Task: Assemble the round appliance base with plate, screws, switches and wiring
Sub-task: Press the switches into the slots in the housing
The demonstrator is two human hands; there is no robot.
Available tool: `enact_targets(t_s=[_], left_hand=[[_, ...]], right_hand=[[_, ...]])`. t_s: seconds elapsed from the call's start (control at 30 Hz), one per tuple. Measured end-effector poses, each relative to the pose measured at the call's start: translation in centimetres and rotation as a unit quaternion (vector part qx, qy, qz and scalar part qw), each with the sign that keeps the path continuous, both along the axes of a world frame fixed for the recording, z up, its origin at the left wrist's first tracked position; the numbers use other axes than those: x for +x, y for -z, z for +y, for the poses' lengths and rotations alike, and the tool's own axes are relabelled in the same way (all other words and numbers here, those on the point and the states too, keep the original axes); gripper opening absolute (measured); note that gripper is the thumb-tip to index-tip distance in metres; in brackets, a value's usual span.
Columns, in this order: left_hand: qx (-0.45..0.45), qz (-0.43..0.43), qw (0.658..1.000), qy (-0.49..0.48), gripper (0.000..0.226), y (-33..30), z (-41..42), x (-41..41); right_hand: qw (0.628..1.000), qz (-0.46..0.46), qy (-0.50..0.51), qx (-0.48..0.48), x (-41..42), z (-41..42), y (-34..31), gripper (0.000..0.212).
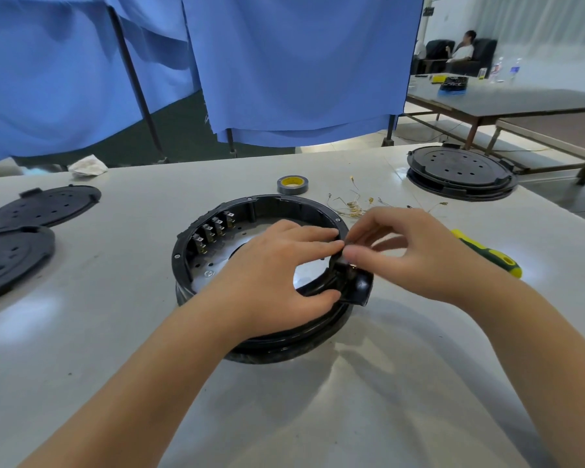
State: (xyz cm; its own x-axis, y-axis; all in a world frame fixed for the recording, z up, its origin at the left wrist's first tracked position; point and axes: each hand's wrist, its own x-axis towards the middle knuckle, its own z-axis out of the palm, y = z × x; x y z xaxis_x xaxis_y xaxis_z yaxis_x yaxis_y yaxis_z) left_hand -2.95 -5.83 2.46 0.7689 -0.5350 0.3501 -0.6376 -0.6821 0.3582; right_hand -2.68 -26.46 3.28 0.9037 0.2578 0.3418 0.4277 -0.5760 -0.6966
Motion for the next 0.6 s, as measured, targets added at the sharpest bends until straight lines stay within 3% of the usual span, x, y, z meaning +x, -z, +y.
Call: enact_targets(t_s=[0.13,0.33,0.6], left_hand=[[0.004,-0.004,1.0,0.002,0.06,0.0,0.0,0.1],[0.012,0.0,1.0,0.004,0.059,-0.2,0.0,0.2],[0.063,-0.008,0.998,0.007,0.054,-0.3,-0.2,0.2]], right_hand=[[0.992,0.073,0.052,0.084,1.2,0.4,0.9,0.01],[0.961,0.226,-0.002,0.162,1.6,0.9,1.4,0.026],[0.956,0.24,0.011,0.167,1.7,1.3,1.6,0.034]])
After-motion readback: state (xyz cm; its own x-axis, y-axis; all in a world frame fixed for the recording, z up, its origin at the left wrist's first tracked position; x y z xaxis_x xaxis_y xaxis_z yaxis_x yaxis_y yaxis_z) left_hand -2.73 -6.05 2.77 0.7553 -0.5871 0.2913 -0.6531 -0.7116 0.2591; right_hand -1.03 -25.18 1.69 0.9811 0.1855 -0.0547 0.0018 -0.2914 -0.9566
